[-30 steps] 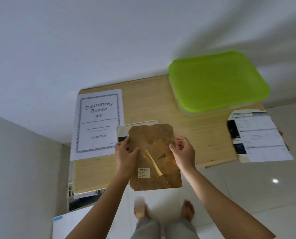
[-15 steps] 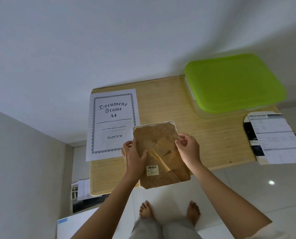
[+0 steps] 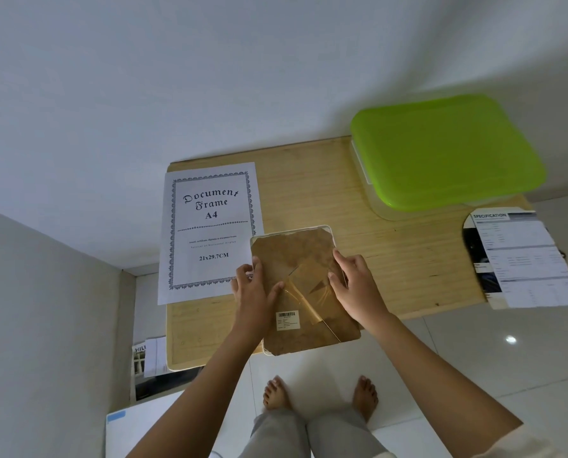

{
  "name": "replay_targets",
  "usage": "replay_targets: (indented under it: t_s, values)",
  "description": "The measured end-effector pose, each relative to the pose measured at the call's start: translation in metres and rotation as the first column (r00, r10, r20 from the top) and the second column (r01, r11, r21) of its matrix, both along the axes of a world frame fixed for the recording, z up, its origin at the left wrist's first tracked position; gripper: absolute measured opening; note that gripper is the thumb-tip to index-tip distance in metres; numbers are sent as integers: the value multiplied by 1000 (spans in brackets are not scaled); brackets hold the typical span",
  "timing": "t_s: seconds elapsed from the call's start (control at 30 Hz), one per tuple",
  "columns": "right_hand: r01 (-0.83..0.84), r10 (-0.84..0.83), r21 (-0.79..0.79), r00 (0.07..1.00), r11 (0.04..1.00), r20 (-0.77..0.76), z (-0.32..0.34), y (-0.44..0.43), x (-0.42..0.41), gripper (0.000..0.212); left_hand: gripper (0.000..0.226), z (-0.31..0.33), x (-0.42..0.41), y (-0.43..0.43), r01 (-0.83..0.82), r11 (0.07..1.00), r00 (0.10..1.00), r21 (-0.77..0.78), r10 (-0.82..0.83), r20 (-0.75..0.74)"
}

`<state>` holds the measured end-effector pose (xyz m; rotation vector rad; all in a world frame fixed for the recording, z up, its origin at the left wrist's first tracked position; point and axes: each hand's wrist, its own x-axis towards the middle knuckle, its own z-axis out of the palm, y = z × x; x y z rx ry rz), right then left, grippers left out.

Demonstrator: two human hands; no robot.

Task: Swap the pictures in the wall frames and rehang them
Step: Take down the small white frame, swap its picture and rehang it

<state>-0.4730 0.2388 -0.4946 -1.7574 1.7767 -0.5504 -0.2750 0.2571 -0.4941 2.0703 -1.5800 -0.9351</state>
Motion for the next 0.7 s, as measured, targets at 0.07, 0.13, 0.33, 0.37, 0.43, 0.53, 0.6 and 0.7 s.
replay_targets:
  t_s: [0.07,0.13,0.33,0.37,0.43,0.53,0.6,0.7]
  values:
    - [-7,7,7,1000,1000,-1,0,0,-1,53,76,1,-1,1,-2,1000,1000,5,2,1]
    - [-11,11,25,1000,1000,-3,0,1,-2,55,76,2,-2,1,-16,1000,1000,10,17,-7]
    - [-46,44,113,999,993,20,3,5,-4,64,74,3,0,-1,-48,999,998,-2,48,-34]
    - [-51,47,129,998,990,31,5,5,-4,65,74,3,1,-1,-54,999,998,-5,54,-37]
    - [-68,61,145,997,987,57,8,7,-5,68,74,3,1,1,-64,998,997,-11,64,-47]
    - [-106,94,139,991,985,93,9,15,-7,75,73,2,2,6,-71,997,992,-21,69,-103]
    - [-132,117,147,988,980,104,9,23,-9,80,71,1,4,14,-69,996,988,-48,61,-142]
    - [-154,140,157,985,975,101,7,31,-11,86,66,-3,8,26,-66,995,985,-78,52,-162]
